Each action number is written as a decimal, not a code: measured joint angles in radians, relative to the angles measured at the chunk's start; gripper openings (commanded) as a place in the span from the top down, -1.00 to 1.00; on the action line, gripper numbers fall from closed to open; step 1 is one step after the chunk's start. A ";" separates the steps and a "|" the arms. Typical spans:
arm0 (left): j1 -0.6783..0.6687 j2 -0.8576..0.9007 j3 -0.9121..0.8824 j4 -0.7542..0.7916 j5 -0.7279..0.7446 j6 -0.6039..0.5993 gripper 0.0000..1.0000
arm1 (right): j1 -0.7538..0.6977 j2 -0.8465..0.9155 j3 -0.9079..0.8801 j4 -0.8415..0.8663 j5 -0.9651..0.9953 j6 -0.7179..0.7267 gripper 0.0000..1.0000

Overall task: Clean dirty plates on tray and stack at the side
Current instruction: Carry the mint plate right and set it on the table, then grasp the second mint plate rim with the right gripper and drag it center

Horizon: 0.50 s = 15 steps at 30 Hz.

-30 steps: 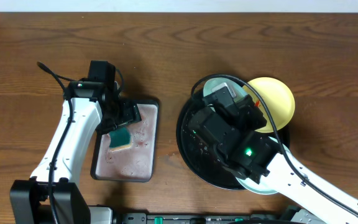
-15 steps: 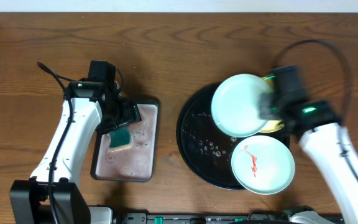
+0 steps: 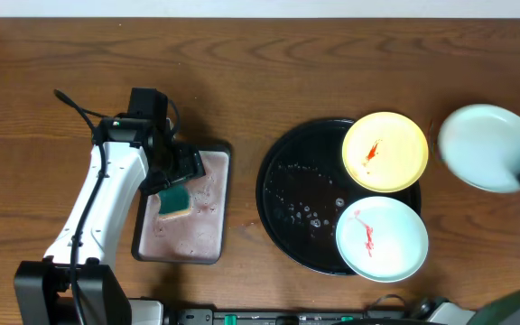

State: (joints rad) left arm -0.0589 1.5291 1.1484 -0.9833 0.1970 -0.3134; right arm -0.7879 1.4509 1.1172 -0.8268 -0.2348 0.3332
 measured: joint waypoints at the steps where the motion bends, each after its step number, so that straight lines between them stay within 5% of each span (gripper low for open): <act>1: 0.000 0.000 0.000 0.000 0.000 0.000 -0.67 | -0.033 0.023 0.000 0.002 0.007 0.018 0.98; 10: 0.000 0.000 0.000 0.000 0.000 0.000 -0.67 | -0.154 0.201 0.000 0.025 0.055 0.074 0.93; 15: 0.000 0.000 0.000 0.000 0.000 0.000 -0.67 | -0.112 0.252 -0.003 0.067 0.063 0.003 0.30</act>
State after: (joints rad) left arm -0.0589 1.5291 1.1484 -0.9836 0.1970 -0.3134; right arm -0.8997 1.7027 1.1145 -0.7601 -0.1719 0.3367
